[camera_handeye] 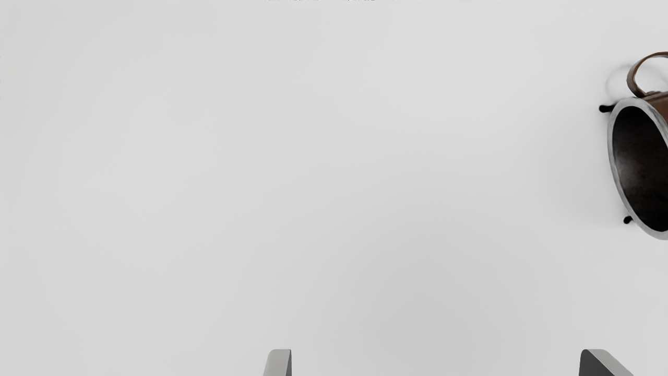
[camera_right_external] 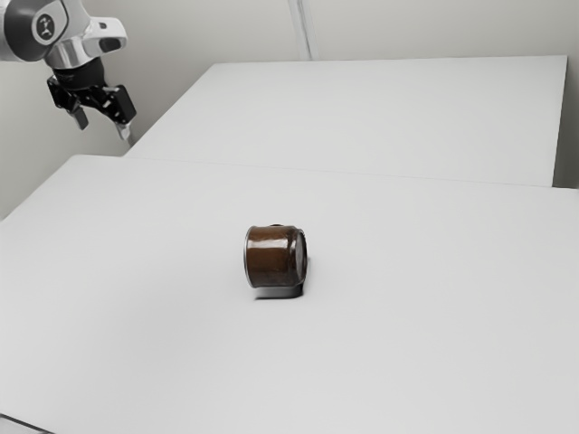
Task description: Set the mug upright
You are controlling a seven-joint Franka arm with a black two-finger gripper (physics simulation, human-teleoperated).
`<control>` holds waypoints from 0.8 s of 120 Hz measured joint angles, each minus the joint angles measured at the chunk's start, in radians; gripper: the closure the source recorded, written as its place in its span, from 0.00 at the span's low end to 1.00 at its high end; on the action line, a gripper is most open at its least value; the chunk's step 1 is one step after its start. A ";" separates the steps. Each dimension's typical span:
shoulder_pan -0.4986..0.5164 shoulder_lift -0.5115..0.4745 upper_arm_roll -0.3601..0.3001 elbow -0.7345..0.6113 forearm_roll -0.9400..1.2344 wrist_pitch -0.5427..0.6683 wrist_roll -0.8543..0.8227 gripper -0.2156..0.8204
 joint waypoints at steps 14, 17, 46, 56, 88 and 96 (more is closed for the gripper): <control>0.003 0.003 0.000 0.001 0.000 0.006 -0.023 0.21; 0.003 0.003 0.000 0.000 0.000 0.007 -0.027 0.21; 0.010 0.006 0.009 -0.035 -0.027 0.014 -0.063 0.21; 0.027 0.007 0.013 -0.077 -0.117 0.015 -0.072 0.21; 0.159 0.075 0.015 -0.221 -0.478 0.017 -0.096 0.21; 0.175 0.117 0.015 -0.229 -0.540 0.020 -0.100 0.21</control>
